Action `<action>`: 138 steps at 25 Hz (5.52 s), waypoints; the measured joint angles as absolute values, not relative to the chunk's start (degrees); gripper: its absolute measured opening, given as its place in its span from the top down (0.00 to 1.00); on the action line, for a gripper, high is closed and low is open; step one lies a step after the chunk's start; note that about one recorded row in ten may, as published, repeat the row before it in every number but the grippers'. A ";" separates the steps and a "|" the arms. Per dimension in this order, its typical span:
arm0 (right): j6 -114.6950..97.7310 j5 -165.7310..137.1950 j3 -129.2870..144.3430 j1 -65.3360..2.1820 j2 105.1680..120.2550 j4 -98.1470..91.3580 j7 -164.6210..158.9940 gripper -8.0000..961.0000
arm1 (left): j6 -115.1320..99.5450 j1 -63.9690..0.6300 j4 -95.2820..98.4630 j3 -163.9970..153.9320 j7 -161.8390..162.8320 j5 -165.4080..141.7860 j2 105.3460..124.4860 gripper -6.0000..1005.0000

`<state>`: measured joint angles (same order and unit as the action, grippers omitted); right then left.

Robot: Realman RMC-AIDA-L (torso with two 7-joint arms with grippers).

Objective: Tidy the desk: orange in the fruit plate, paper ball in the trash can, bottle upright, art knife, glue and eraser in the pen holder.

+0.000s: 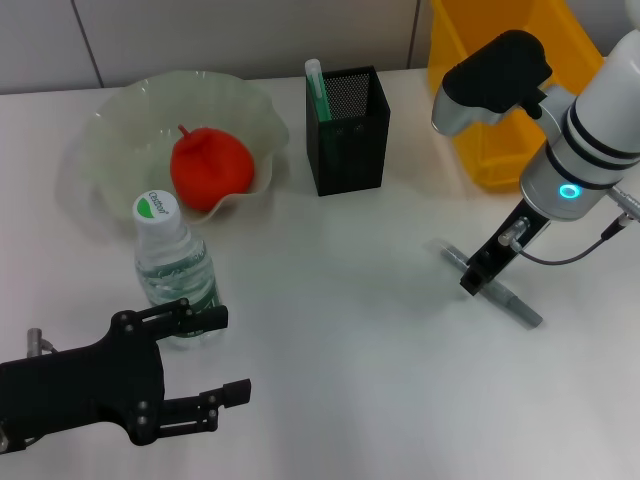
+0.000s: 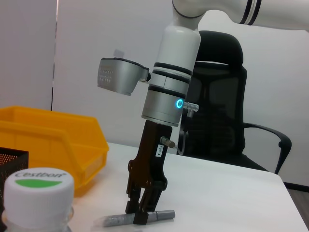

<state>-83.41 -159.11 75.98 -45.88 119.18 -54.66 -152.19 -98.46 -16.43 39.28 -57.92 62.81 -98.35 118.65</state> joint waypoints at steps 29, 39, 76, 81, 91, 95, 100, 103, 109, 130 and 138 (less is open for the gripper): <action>-84.07 -159.88 74.54 -46.60 119.13 -54.50 -152.64 0.92 | -98.43 -16.70 39.28 -57.63 62.62 -98.26 118.65 0.22; -84.00 -159.88 74.78 -46.70 119.09 -54.23 -152.25 0.74 | -98.43 -16.70 39.28 -57.45 62.64 -98.25 118.65 0.22; -86.09 -157.59 73.96 -42.92 119.16 -72.09 -151.33 0.85 | -98.51 -16.56 39.29 -57.54 62.68 -98.26 118.59 0.22; -83.87 -153.88 74.54 -41.05 119.36 -79.71 -149.36 0.85 | -98.39 -16.54 39.29 -57.52 62.62 -98.26 118.57 0.22; -66.30 -146.40 75.93 -36.47 119.34 -82.21 -143.08 0.86 | -98.10 -16.55 39.28 -57.42 62.58 -98.26 118.56 0.22; -57.79 -138.80 77.99 -32.68 119.28 -81.89 -136.06 0.86 | -97.83 -16.36 39.29 -56.92 62.64 -98.26 118.59 0.22; -47.60 -130.42 82.37 -28.48 119.33 -79.90 -127.28 0.86 | -97.60 -16.34 39.11 -56.82 62.74 -98.27 118.64 0.22; -42.17 -126.17 84.75 -27.26 119.38 -76.72 -121.40 0.86 | -97.25 -16.65 38.55 -56.76 62.74 -98.26 118.65 0.22; -32.14 -108.23 86.73 -27.05 119.41 -67.84 -101.96 0.86 | -96.42 -17.34 38.00 -56.79 62.68 -98.26 118.65 0.22; -32.87 -75.27 82.82 -33.65 119.37 -47.39 -68.65 0.86 | -95.12 -18.05 37.75 -56.90 63.24 -98.26 118.65 0.22; -39.86 -72.63 75.86 -37.95 119.17 -37.82 -65.39 0.79 | -94.73 -18.57 37.20 -56.88 63.28 -98.26 118.56 0.22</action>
<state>-39.86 -72.63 75.86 -37.95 119.17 -37.82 -65.39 -94.73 -18.57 37.20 -56.88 63.28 -98.26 118.56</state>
